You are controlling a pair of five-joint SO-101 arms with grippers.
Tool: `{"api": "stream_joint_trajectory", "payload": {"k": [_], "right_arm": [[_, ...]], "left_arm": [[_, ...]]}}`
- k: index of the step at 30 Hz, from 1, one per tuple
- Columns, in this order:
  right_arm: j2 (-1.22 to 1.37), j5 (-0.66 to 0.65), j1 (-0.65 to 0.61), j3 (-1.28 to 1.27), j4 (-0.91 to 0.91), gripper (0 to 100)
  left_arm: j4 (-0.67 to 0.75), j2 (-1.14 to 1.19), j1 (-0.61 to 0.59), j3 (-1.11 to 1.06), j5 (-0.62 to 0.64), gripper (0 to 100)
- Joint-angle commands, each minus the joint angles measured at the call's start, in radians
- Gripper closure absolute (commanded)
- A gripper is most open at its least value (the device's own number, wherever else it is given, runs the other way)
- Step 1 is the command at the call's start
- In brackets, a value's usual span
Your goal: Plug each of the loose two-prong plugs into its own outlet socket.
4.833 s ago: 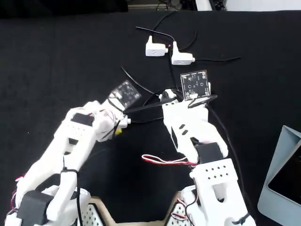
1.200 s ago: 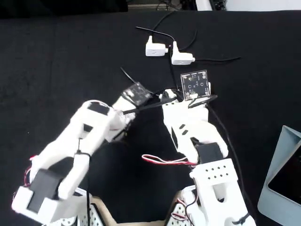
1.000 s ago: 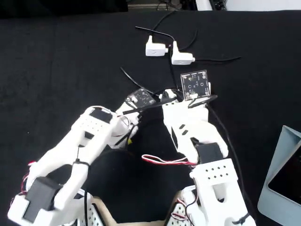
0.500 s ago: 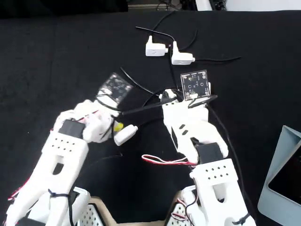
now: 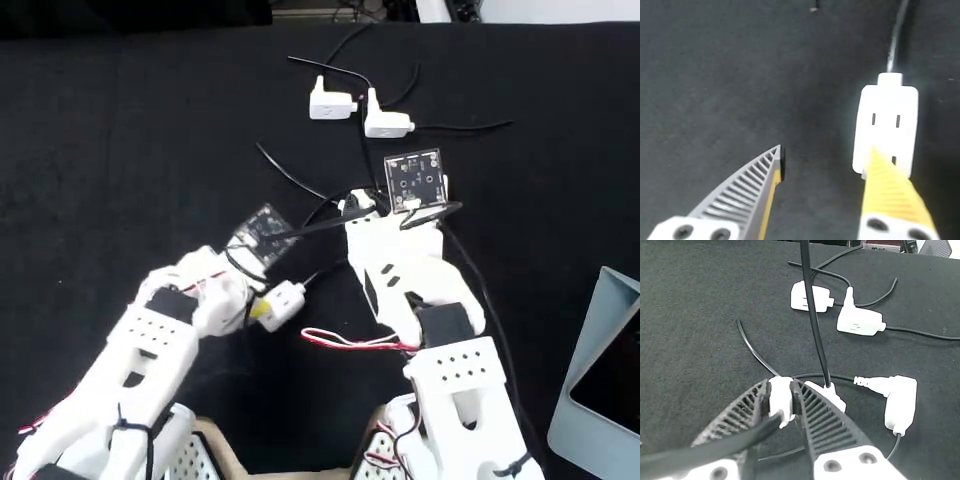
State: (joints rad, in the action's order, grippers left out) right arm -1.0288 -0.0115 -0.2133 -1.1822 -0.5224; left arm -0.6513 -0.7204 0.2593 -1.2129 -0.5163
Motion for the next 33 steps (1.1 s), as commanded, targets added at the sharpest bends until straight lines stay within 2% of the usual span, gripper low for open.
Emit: {"api": "stream_joint_trajectory", "payload": {"k": [1, 5, 9, 12, 17, 22, 28, 33], "right_arm": [[-0.018, -0.006, 0.006, 0.007, -0.003, 98.5], [-0.022, -0.006, -0.041, 0.042, -0.095, 98.5], [-0.019, -0.005, -0.114, 0.107, -0.235, 98.5], [-0.019, 0.0, -0.181, 0.131, -0.31, 98.5], [-0.019, 0.003, -0.302, 0.136, -0.35, 98.5], [-0.002, 0.037, -0.405, 0.131, -0.35, 98.5], [0.174, 0.08, -0.485, 0.153, -0.341, 98.5], [0.309, 0.123, -0.528, 0.206, -0.342, 98.5]], "left_arm": [[-0.084, -0.02, 0.058, 0.041, -0.005, 74], [-0.15, -0.02, 0.015, 0.102, 0.041, 74], [-0.204, -0.023, -0.076, 0.151, 0.055, 74], [-0.219, -0.078, -0.151, 0.148, 0.117, 74], [-0.285, -0.302, -0.255, 0.074, 0.172, 74], [-0.373, -0.594, -0.315, -0.102, 0.184, 74], [-0.465, -0.907, -0.423, -0.252, 0.178, 74], [-0.482, -1.06, -0.504, -0.335, 0.178, 74]]}}
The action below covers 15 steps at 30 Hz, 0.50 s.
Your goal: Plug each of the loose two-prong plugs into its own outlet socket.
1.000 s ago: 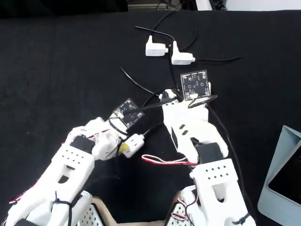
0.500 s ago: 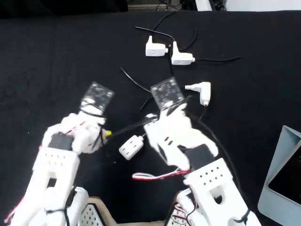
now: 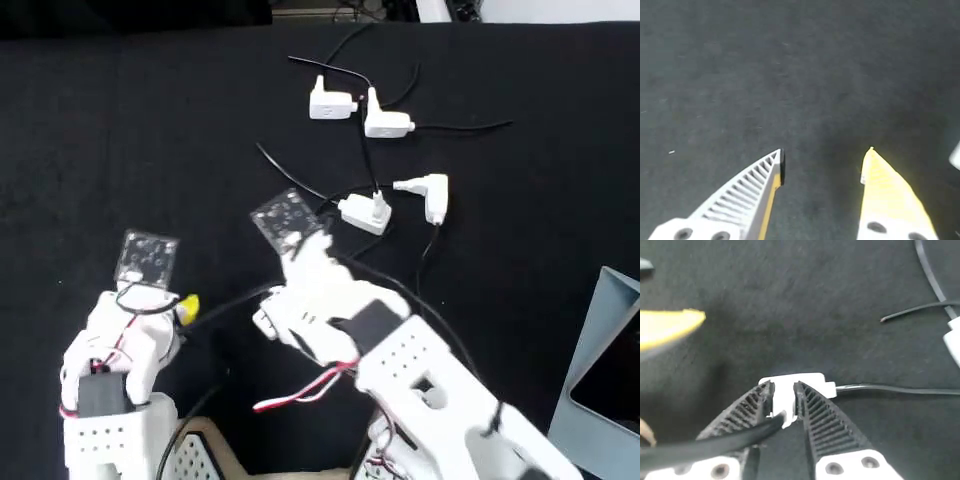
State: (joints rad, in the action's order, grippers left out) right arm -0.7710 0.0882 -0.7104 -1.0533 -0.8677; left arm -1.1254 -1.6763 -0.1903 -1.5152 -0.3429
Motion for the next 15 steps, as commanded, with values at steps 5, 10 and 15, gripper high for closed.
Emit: {"api": "stream_joint_trajectory", "payload": {"k": [5, 10, 15], "right_arm": [[0.114, 0.032, -0.041, 0.099, 0.014, 98.5], [0.14, 0.041, -0.054, 0.062, 0.057, 98.5], [0.142, 0.041, -0.071, 0.042, 0.061, 98.5]], "left_arm": [[-0.008, -0.137, -0.114, -0.042, 0.006, 74], [-0.008, -0.137, -0.111, -0.044, 0.006, 74], [-0.008, -0.137, -0.111, -0.047, 0.006, 74]]}}
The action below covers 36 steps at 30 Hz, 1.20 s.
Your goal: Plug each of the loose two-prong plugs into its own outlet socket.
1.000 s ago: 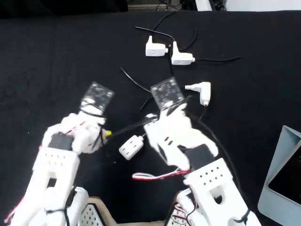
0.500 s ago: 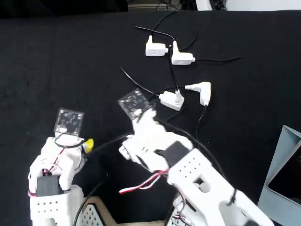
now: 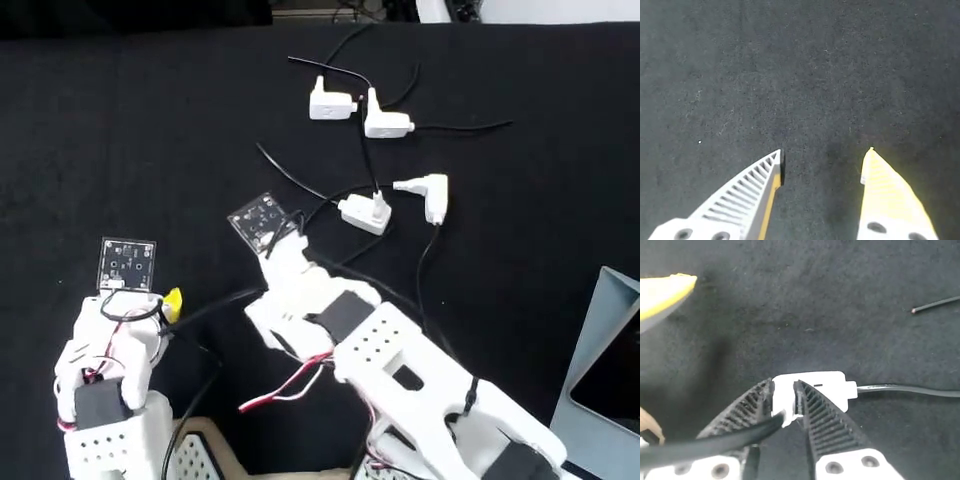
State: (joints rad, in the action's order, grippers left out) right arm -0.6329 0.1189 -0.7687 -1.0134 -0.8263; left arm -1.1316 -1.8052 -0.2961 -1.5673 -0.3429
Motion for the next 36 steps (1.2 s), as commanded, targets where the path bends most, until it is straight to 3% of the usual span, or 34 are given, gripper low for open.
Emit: {"api": "stream_joint_trajectory", "payload": {"k": [1, 21, 36], "right_arm": [[0.004, 0.009, -0.015, -0.001, 0.021, 98.5], [0.005, -0.034, -0.015, -0.143, 0.152, 98.5], [0.111, -0.176, -0.015, -0.173, 0.16, 98.6]], "left_arm": [[-0.002, -0.008, -0.005, 0.005, 0.006, 74], [-0.003, -0.008, -0.004, 0.004, 0.006, 74], [-0.003, -0.008, -0.004, 0.004, 0.006, 74]]}}
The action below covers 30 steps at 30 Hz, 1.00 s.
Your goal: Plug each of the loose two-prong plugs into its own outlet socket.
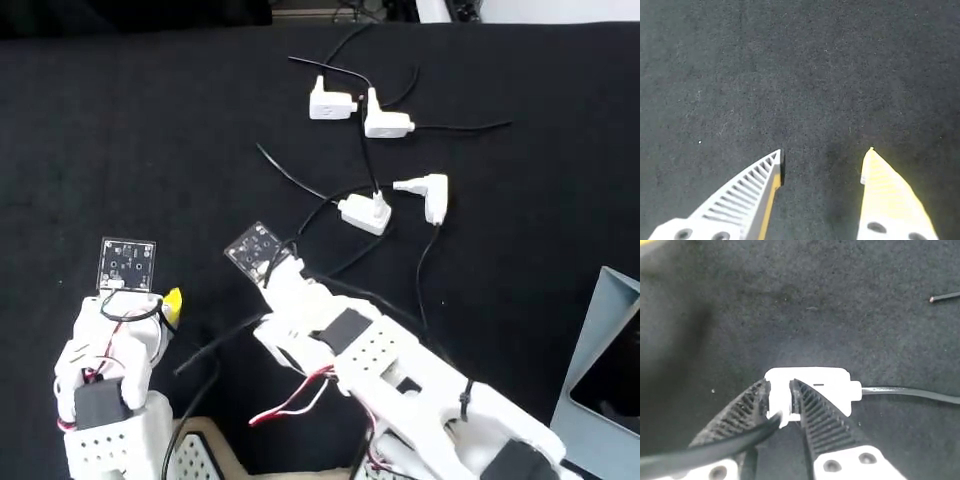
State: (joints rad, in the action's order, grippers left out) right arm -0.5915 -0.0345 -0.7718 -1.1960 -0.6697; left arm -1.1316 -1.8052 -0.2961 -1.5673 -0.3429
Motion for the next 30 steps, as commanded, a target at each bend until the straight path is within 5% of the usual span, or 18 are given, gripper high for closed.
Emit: {"api": "stream_joint_trajectory", "payload": {"k": [1, 11, 19, 30], "right_arm": [[0.108, -0.026, -0.012, 0.019, 0.003, 98.6], [0.277, -0.026, 0.011, 0.137, 0.003, 98.6], [0.199, -0.028, 0.264, 0.361, 0.008, 98.5], [0.285, -0.02, 0.42, 0.47, 0.379, 98.2]], "left_arm": [[-0.003, -0.008, -0.004, 0.004, 0.006, 74], [-0.002, -0.009, -0.004, -0.007, 0.005, 74], [-0.002, -0.009, -0.004, -0.007, 0.005, 74], [-0.002, -0.009, -0.004, -0.008, 0.005, 74]]}}
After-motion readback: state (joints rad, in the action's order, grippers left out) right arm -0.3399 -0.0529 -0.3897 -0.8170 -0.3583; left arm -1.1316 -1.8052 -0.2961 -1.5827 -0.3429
